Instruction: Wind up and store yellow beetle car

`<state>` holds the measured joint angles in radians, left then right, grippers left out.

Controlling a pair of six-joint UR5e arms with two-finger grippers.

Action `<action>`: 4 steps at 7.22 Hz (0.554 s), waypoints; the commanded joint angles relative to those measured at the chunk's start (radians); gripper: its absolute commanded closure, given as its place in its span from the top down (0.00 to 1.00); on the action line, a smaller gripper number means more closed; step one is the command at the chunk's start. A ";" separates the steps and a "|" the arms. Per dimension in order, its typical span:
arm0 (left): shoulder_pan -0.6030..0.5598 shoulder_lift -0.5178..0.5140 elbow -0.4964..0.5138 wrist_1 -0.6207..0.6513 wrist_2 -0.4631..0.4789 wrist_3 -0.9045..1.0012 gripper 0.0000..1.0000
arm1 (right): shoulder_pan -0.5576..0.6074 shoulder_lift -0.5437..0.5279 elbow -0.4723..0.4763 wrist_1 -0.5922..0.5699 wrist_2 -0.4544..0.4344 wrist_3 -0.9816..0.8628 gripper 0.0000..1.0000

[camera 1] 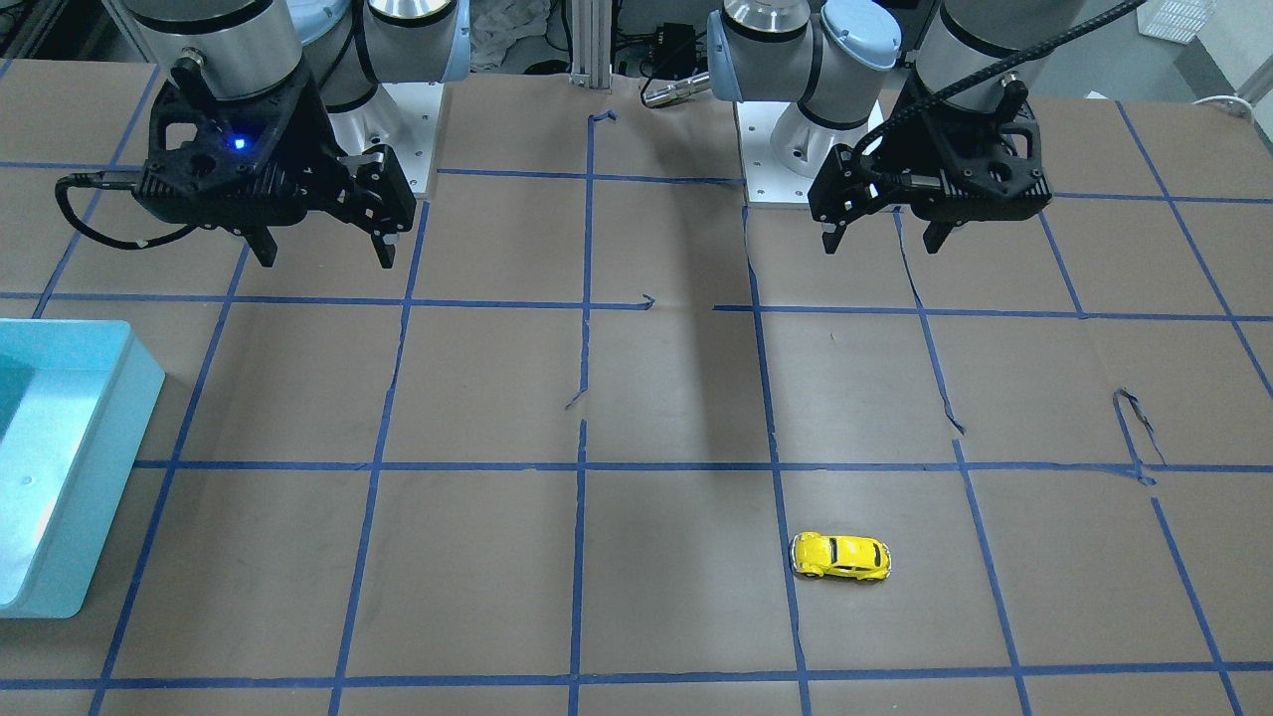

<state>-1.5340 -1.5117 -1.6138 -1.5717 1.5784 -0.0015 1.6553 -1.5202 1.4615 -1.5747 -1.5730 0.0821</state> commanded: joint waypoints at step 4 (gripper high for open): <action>0.009 -0.001 -0.006 0.047 0.000 0.005 1.00 | 0.001 -0.002 0.000 0.001 0.004 -0.001 1.00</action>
<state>-1.5246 -1.5157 -1.6168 -1.5412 1.5798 0.0027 1.6559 -1.5216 1.4618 -1.5739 -1.5709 0.0814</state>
